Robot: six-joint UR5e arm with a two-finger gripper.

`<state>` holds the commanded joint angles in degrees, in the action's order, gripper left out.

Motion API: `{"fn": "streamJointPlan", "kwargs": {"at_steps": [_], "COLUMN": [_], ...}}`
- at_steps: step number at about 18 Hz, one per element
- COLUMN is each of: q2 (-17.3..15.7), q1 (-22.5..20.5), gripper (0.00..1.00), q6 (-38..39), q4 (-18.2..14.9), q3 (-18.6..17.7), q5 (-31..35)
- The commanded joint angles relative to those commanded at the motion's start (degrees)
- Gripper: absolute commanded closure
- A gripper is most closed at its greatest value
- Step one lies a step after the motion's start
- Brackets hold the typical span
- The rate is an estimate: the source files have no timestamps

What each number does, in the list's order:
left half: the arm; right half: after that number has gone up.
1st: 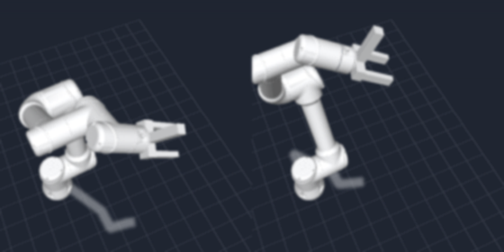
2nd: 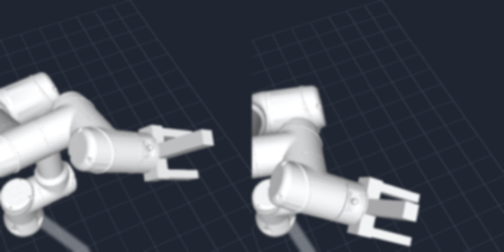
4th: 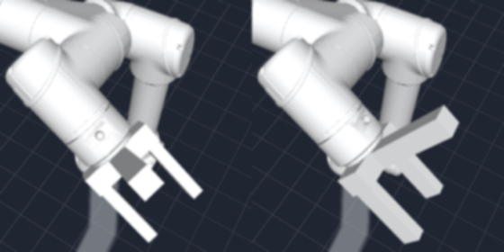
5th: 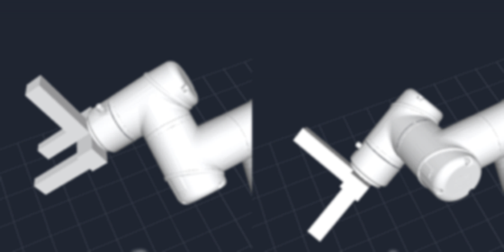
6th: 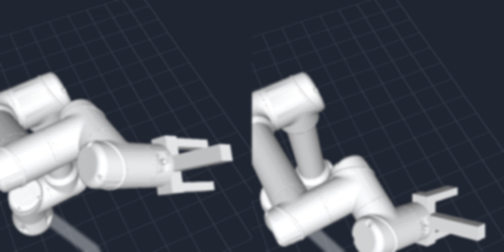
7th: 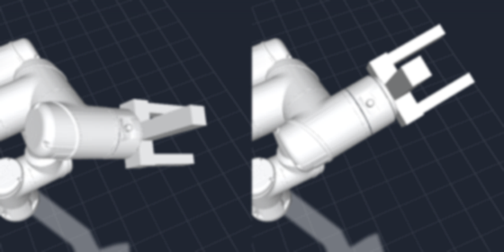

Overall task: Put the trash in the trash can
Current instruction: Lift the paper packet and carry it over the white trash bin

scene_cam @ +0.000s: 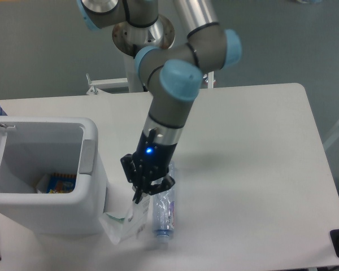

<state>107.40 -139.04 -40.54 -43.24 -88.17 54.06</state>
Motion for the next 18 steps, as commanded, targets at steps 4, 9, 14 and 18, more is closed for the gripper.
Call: {"fn": "streamJointPlan", "kwargs": {"at_steps": [4, 9, 14, 18], "q2": [0.0, -3.86, -9.57, -13.79], "q1": [-0.79, -0.88, 0.17, 2.62], "gripper": [1.0, 1.0, 1.0, 1.0], "q6": [5.89, 13.36, 16.89, 16.37], "q4": [-0.09, -0.18, -0.27, -0.18], "q3": [3.87, 3.53, -0.68, -6.47], "q5": [-3.08, -7.92, -11.08, -11.08]}}
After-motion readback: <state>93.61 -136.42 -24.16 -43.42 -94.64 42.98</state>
